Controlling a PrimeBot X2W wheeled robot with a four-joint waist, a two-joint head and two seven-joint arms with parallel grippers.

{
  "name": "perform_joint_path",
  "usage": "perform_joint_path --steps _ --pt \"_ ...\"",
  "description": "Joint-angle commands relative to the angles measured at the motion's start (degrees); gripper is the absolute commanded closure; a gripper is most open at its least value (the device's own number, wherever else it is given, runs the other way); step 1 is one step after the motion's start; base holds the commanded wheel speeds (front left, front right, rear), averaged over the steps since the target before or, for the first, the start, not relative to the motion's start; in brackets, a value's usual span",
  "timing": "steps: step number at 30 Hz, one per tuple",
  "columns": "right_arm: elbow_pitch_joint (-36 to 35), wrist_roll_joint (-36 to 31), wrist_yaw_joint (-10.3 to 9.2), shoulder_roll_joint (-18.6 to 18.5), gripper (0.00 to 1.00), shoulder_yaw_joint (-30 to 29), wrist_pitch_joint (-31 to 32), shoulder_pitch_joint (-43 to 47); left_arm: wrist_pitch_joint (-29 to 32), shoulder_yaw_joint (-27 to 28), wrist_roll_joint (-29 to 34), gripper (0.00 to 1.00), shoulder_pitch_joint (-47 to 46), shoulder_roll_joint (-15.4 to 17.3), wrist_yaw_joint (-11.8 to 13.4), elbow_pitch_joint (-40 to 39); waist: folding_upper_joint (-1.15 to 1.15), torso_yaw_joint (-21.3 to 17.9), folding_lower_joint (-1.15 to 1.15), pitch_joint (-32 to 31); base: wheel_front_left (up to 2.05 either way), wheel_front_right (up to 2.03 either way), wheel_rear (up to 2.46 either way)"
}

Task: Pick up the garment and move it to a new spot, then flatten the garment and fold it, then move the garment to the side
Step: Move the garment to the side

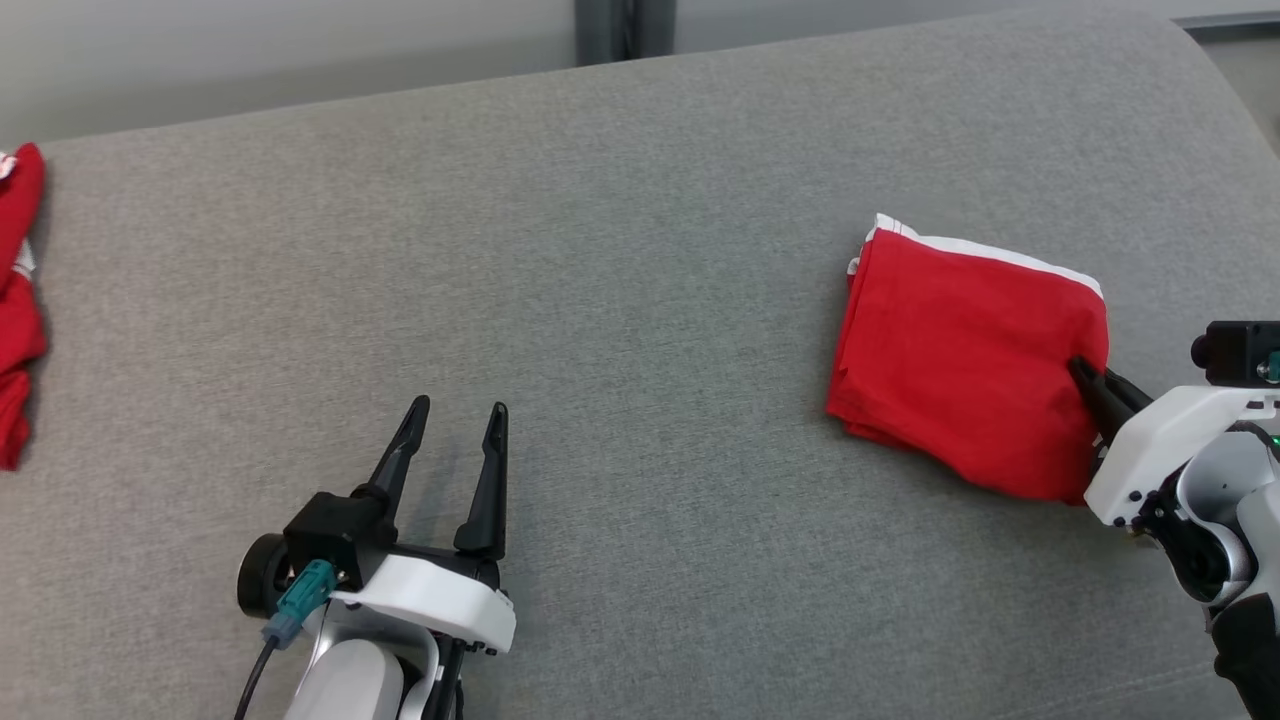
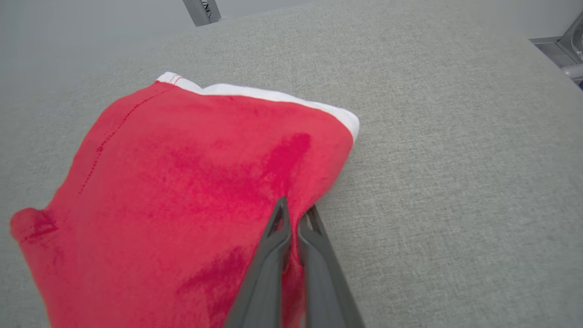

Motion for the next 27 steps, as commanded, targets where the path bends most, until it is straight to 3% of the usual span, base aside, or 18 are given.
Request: perform_joint_path --steps 1,10,27 --pt "0.15 -0.05 0.01 -0.02 1.0 -0.15 -0.61 -0.84 -0.09 0.14 0.55 0.0 -1.08 0.27 -0.27 0.16 0.0 -2.31 0.0 1.41 0.0 0.0 0.0" --pt "2.85 -1.65 0.01 -1.59 1.0 0.41 -2.26 -5.22 -0.09 0.03 2.29 0.0 -2.66 0.62 -0.95 -0.01 0.0 -2.51 0.0 4.26 0.0 0.0 0.0" --pt "16.62 -9.68 0.01 -11.91 1.0 -0.93 -4.97 -22.34 0.22 -0.29 3.79 0.0 -4.46 2.36 0.13 -2.8 0.0 2.79 0.0 11.92 0.0 0.0 0.0"
